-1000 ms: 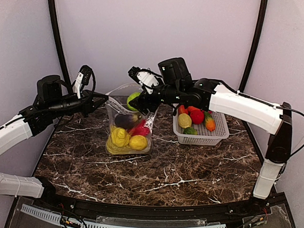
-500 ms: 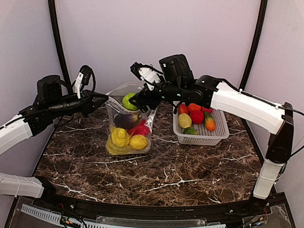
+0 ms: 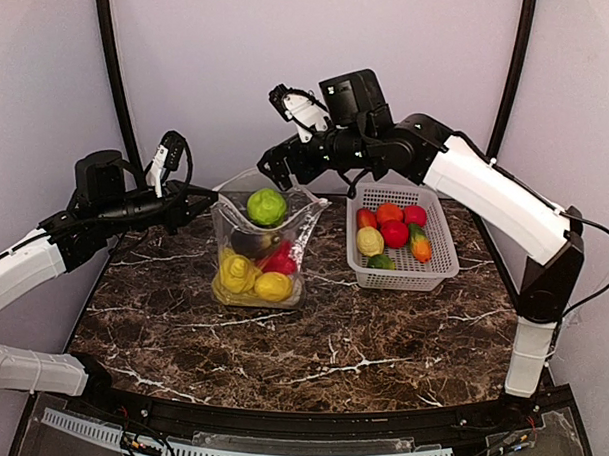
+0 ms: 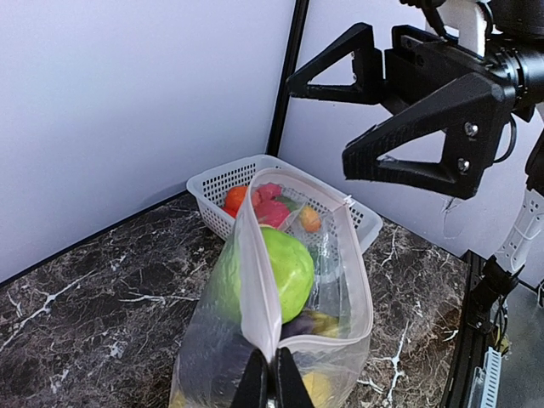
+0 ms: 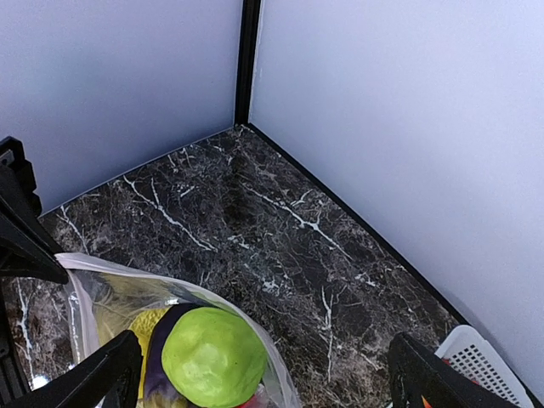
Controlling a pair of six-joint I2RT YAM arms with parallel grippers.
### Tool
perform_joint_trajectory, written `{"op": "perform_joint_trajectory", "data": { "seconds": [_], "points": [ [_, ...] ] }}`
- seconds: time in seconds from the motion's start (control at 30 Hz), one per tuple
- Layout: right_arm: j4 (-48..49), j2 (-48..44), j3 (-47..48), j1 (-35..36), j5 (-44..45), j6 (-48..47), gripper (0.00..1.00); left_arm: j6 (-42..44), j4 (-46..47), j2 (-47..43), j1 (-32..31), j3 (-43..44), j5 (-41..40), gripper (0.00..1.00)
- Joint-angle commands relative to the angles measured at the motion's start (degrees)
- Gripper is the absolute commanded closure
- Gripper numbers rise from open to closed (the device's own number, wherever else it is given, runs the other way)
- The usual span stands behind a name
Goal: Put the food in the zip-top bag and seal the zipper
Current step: Adjust the fake fruit in the zipper food storage bag.
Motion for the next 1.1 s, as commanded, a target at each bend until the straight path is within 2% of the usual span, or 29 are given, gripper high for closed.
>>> {"op": "perform_joint_trajectory", "data": {
  "seconds": [0.0, 0.3, 0.53, 0.7, 1.07],
  "points": [
    [-6.1, 4.3, 3.9, 0.4, -2.8, 0.8, 0.01, -0.8, 3.9, -0.2, 0.4, -0.7, 4.0, 0.99],
    [-7.5, 9.1, 7.9, 0.4, -4.7, 0.2, 0.01, -1.1, 4.9, 0.0, 0.4, -0.8, 6.5, 0.99],
    [-11.9, 12.5, 9.4, 0.1, 5.2, 1.4, 0.01, -1.1, 4.8, -0.2, 0.4, -0.9, 6.2, 0.99],
    [-14.8, 10.4, 6.5, -0.7, 9.8, 4.8, 0.01, -0.7, 4.2, -0.7, 0.3, -0.8, 4.0, 0.99],
    [-18.2, 6.0, -0.7, -2.2, 14.2, 8.3, 0.01, -0.2, 3.5, -1.1, 0.4, -0.9, 2.2, 0.99]
  ]
}}
